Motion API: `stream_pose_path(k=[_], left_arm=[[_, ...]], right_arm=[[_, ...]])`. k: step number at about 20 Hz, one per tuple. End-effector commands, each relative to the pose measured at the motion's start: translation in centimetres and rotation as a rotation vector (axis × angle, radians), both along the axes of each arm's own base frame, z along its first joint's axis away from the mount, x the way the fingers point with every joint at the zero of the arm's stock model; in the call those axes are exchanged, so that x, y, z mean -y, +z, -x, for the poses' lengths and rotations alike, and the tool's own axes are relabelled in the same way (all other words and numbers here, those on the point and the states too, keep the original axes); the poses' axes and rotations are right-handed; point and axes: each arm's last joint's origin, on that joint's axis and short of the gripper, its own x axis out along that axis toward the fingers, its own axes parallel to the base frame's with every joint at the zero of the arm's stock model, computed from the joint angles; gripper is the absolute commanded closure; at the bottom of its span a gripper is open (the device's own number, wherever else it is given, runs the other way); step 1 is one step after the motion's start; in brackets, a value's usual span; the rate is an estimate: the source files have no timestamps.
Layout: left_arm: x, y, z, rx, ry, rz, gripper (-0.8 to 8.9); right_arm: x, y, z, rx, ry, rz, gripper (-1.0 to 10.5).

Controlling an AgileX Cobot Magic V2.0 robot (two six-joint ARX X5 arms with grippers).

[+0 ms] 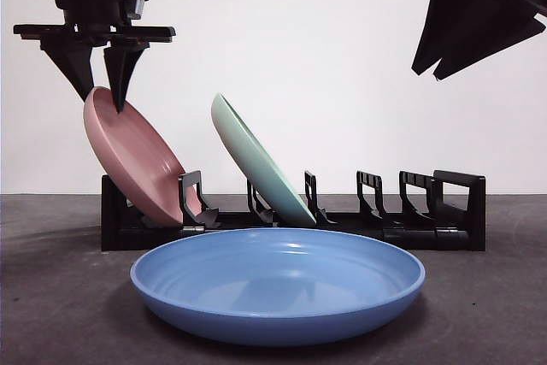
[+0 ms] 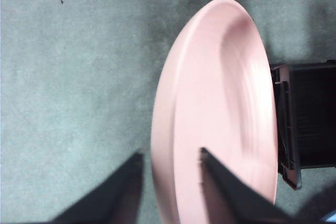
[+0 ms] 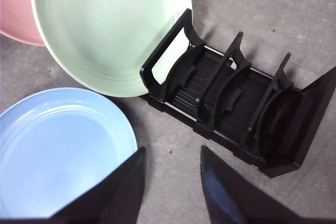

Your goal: Place the plate

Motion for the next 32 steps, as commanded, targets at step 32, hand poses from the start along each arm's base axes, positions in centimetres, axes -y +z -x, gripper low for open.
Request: stream_pose_path(k=[32], left_arm=[[0.9,1.6,-0.7,-0.007,-0.034,-0.049,4.39]], right_arm=[[-0.1,0.1,0.0,-0.01,-0.002,-0.004,7.9]])
